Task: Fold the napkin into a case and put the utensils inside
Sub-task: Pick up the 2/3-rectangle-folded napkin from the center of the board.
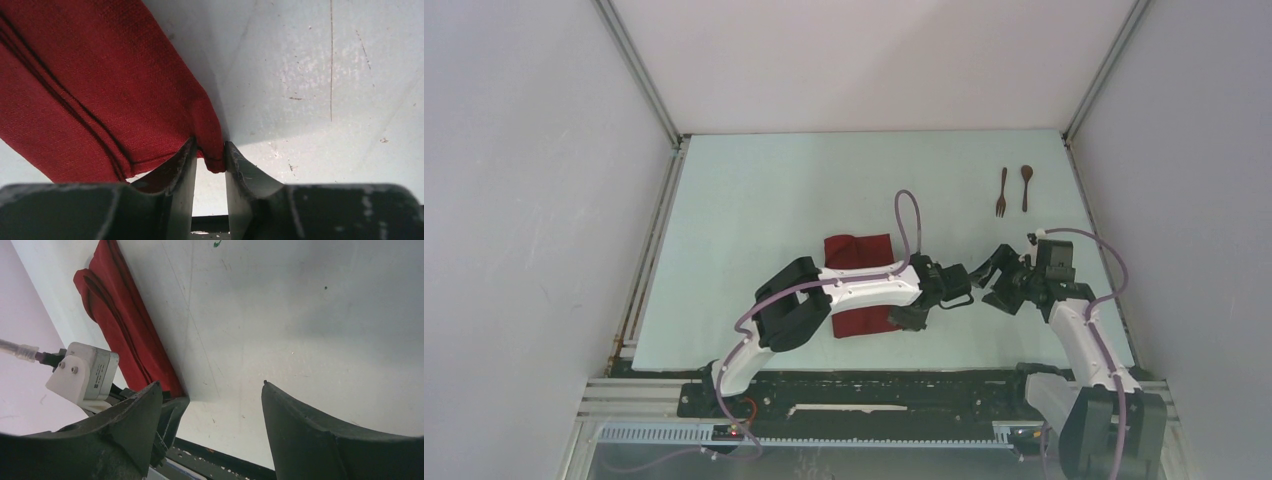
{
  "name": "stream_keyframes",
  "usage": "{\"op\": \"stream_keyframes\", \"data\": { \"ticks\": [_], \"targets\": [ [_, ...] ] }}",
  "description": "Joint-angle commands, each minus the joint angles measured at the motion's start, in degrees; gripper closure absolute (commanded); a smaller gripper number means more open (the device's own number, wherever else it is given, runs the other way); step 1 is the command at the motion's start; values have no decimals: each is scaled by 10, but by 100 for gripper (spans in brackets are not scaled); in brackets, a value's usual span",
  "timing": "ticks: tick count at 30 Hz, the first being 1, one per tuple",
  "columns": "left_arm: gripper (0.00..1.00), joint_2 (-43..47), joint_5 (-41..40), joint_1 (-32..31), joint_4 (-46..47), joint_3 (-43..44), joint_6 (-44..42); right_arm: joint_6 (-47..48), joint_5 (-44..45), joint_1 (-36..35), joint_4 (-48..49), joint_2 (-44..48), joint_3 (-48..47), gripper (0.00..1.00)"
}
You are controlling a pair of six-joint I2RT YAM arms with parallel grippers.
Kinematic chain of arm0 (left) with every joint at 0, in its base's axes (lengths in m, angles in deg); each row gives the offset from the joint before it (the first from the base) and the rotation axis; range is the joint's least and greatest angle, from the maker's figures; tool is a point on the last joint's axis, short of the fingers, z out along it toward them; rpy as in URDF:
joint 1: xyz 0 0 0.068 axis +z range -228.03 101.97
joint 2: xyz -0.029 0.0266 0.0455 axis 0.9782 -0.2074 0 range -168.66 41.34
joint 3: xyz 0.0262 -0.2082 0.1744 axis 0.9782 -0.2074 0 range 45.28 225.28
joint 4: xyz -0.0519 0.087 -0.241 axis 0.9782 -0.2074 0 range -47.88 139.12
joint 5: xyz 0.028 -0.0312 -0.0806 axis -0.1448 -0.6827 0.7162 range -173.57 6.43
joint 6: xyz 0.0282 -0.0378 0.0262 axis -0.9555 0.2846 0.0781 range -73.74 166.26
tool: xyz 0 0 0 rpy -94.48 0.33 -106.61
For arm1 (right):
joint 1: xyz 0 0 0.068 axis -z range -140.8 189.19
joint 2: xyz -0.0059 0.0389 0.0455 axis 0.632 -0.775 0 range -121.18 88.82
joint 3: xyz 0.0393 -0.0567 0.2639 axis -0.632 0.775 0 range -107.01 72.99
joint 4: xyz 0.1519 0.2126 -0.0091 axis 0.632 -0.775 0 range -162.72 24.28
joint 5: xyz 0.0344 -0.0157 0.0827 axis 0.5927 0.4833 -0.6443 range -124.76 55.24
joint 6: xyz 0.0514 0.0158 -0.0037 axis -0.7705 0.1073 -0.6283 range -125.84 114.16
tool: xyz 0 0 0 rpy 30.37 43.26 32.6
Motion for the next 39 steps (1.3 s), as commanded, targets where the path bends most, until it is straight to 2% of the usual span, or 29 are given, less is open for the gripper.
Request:
{"op": "stream_keyframes", "data": {
  "ticks": [1, 3, 7, 9, 10, 13, 17, 24, 30, 35, 39],
  "targets": [
    [71, 6, -31, 7, 2, -17, 17, 13, -48, 31, 31, -23, 6, 20],
    [75, 16, -36, 10, 19, -34, 15, 18, -59, 37, 40, -38, 6, 20],
    [92, 58, -54, 8, 41, -52, 0, 30, -93, 37, 59, -65, 5, 19],
    [97, 99, -54, 8, 78, -85, -9, 39, -108, 31, 74, -78, 5, 14],
    [98, 119, -53, 9, 97, -104, -12, 42, -123, 24, 86, -89, 5, 10],
    [100, 184, -34, 14, 148, -164, -9, 18, -170, 1, 135, -137, 5, 8],
    [100, 248, -27, 15, 193, -223, -12, -43, -207, -45, 260, -214, 5, 5],
    [100, 287, -17, 18, 209, -264, -18, -208, -237, -166, 525, -368, -12, 3],
    [100, 299, -12, 18, 218, -276, -21, -295, -205, -229, 659, -457, -37, 3],
    [100, 307, -6, 18, 225, -283, -24, -328, -194, -243, 690, -511, -67, 7],
    [100, 313, -5, 19, 228, -287, -29, -322, -175, -246, 664, -530, -97, 18]
  ]
}}
